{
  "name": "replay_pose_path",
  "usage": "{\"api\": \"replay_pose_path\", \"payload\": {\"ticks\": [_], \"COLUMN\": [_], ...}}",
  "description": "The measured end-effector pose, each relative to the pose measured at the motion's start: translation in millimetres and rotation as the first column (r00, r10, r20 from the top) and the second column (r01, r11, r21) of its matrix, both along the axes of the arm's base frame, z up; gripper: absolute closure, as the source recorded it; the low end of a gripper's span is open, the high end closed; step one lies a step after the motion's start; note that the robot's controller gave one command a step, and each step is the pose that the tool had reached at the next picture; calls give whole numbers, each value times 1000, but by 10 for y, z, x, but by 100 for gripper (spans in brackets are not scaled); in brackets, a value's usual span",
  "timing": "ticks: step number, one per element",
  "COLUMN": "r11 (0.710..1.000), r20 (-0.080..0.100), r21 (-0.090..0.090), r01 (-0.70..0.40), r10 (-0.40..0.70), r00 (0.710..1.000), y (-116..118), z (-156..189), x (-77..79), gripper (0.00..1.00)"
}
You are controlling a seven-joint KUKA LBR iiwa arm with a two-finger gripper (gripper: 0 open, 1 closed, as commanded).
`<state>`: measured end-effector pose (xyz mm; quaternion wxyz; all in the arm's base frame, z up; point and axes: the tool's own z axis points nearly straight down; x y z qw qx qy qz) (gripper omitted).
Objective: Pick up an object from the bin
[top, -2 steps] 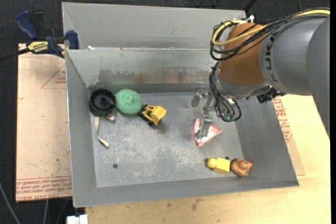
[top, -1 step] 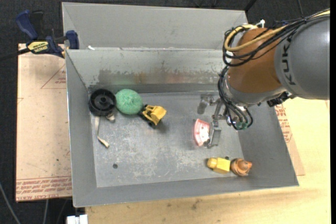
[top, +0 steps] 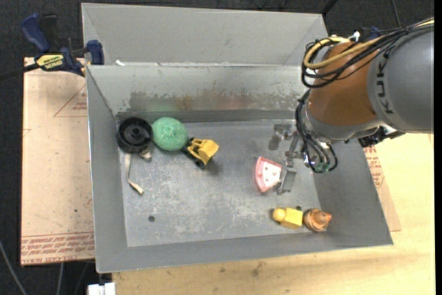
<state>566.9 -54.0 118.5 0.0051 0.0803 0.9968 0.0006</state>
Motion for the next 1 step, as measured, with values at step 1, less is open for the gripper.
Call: {"api": "replay_pose_path", "payload": {"ticks": [1], "r11": [986], "r20": [-9], "r21": [1], "r01": [168], "r10": [-168], "r00": [986], "y": [35], "z": [-287], "x": [124], "gripper": [0]}}
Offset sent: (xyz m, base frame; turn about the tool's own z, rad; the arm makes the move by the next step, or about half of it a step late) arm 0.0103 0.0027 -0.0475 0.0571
